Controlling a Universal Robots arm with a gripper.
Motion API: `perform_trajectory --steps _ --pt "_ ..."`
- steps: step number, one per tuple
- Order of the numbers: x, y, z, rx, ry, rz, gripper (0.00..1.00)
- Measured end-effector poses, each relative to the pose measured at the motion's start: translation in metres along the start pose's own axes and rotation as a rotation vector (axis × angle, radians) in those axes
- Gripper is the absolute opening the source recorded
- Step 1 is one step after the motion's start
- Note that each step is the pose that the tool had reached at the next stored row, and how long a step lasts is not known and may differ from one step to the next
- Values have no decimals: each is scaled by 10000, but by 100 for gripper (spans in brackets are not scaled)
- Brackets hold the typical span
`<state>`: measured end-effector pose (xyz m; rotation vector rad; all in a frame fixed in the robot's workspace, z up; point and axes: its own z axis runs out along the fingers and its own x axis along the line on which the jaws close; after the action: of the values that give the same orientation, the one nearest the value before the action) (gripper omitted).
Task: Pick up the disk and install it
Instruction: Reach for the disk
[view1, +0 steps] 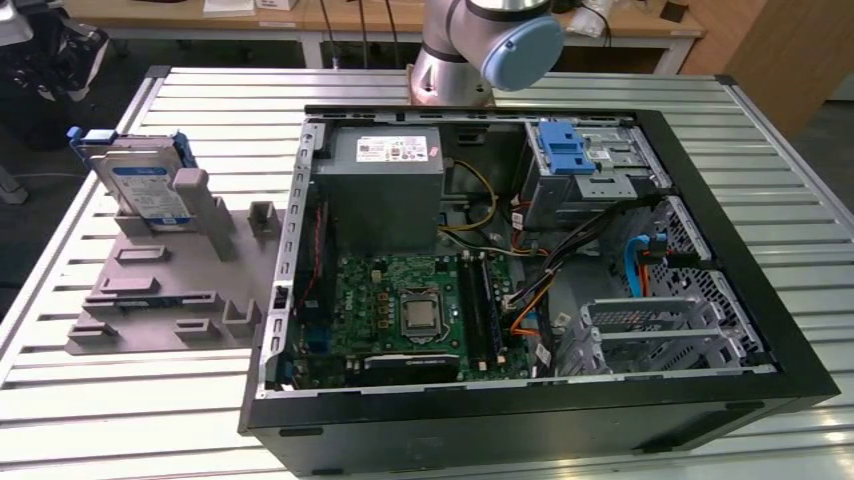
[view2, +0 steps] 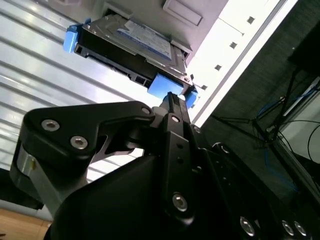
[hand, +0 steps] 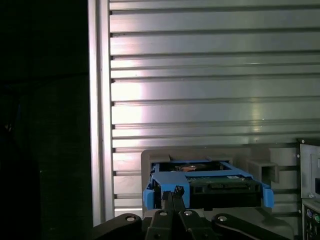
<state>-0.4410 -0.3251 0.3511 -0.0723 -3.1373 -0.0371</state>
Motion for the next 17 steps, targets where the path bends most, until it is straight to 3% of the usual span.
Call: perform_trajectory --steps 17 --pt "-60 -43 1 17 -3 3 11"
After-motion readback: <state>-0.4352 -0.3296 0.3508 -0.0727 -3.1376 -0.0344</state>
